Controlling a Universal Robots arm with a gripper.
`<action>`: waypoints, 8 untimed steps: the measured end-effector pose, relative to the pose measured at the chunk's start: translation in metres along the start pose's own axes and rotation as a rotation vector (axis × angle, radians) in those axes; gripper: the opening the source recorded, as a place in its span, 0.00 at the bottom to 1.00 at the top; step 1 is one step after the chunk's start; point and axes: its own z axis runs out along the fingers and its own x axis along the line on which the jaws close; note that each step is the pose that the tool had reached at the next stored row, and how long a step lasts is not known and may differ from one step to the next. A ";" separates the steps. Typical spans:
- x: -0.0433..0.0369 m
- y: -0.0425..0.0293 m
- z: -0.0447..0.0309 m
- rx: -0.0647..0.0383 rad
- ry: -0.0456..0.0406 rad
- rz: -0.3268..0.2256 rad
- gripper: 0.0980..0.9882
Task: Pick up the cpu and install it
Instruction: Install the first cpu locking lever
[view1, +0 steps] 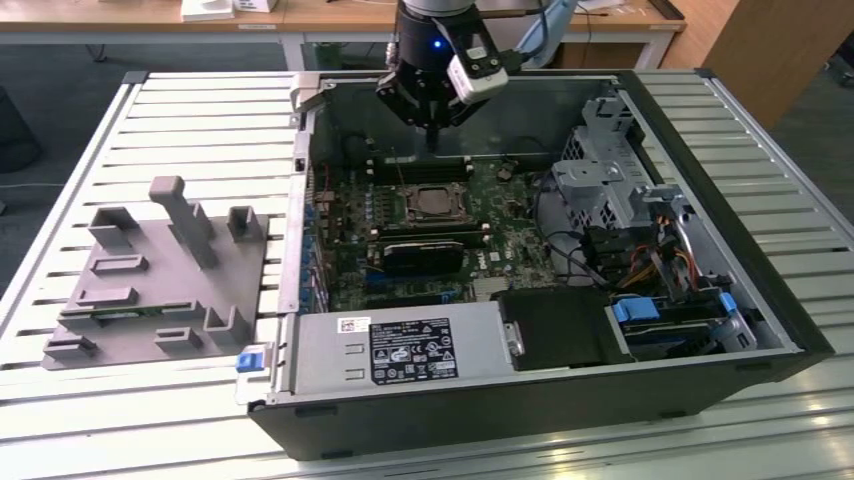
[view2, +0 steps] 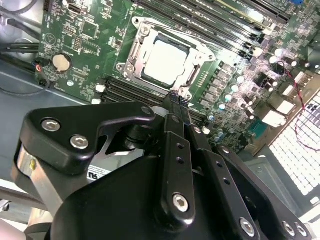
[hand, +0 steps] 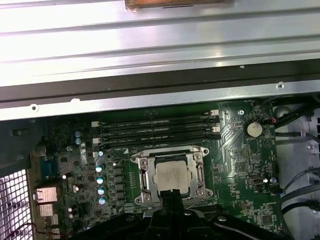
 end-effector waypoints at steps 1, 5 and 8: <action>0.0014 -0.0002 -0.0001 0.000 0.0001 0.000 0.01; 0.0059 -0.0006 0.0002 -0.001 0.0000 0.000 0.01; 0.0075 -0.0011 0.0006 0.000 0.0001 0.000 0.01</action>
